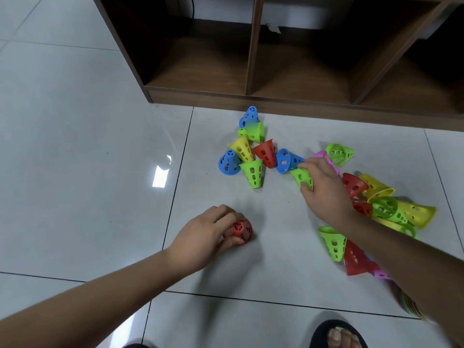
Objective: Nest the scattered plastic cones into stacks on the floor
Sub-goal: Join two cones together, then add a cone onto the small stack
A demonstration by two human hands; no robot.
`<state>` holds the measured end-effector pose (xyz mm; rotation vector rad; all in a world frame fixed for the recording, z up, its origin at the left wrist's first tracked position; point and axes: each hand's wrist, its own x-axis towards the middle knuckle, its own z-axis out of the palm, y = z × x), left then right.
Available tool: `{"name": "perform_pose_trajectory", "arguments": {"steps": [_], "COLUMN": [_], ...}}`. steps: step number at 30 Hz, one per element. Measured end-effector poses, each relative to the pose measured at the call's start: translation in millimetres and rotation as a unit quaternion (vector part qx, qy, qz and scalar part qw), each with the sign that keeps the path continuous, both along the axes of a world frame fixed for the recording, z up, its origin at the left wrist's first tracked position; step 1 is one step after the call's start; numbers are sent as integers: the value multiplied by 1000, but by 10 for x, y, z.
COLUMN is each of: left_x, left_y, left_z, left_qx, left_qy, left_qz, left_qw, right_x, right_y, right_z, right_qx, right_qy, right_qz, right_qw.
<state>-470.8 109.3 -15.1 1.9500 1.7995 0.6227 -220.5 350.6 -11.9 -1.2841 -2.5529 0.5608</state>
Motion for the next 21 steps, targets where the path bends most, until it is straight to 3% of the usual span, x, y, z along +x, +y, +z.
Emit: {"name": "perform_pose_trajectory", "arguments": {"steps": [6,11,16,21], "left_x": [-105,-236,-504,-693], "left_y": [317,496,977,1292], "left_z": [25,167,140,60], "left_qx": [-10,-25,22,7], "left_qy": [12,-40,-8,52], "left_qz": [-40,-35,67,87], "left_qw": [999,998,998,995], "right_x": [-16,8,63,61], "right_y": [241,159,18,-203], "right_z": [-35,-63,-58,202], "right_qx": [1,25,12,-108], "right_qy": [-75,-96,-72,21], "right_qz": [19,38,79,75], "right_qw": [997,994,994,991]}}
